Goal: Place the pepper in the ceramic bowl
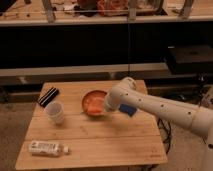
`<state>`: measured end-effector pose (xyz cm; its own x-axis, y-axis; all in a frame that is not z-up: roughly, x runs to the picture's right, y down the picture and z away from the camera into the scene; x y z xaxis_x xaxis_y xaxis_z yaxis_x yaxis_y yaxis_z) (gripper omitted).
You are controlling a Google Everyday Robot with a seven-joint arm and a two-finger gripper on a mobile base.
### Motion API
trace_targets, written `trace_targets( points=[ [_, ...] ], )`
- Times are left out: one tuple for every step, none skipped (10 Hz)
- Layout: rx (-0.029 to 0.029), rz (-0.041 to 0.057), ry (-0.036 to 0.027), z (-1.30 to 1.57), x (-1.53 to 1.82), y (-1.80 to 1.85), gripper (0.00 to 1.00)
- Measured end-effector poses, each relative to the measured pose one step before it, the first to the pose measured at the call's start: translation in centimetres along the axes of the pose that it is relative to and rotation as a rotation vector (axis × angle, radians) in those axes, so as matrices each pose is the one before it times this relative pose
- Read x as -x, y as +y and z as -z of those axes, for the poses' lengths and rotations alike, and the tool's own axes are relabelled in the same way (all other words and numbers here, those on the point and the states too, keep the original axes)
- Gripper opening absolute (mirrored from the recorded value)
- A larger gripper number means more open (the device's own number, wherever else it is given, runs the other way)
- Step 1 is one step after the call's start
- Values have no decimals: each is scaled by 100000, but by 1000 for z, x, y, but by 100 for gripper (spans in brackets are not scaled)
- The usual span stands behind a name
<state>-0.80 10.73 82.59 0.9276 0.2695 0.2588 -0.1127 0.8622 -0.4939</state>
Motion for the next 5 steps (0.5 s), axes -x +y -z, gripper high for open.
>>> trace_targets(
  points=[
    [-153, -192, -89, -11, 15, -150, 6],
    [-116, -328, 195, -30, -85, -148, 6],
    [55, -41, 88, -137, 205, -122, 6],
    [-10, -149, 66, -266, 219, -232, 6],
    [-25, -666, 2, -134, -50, -249, 6]
  ],
)
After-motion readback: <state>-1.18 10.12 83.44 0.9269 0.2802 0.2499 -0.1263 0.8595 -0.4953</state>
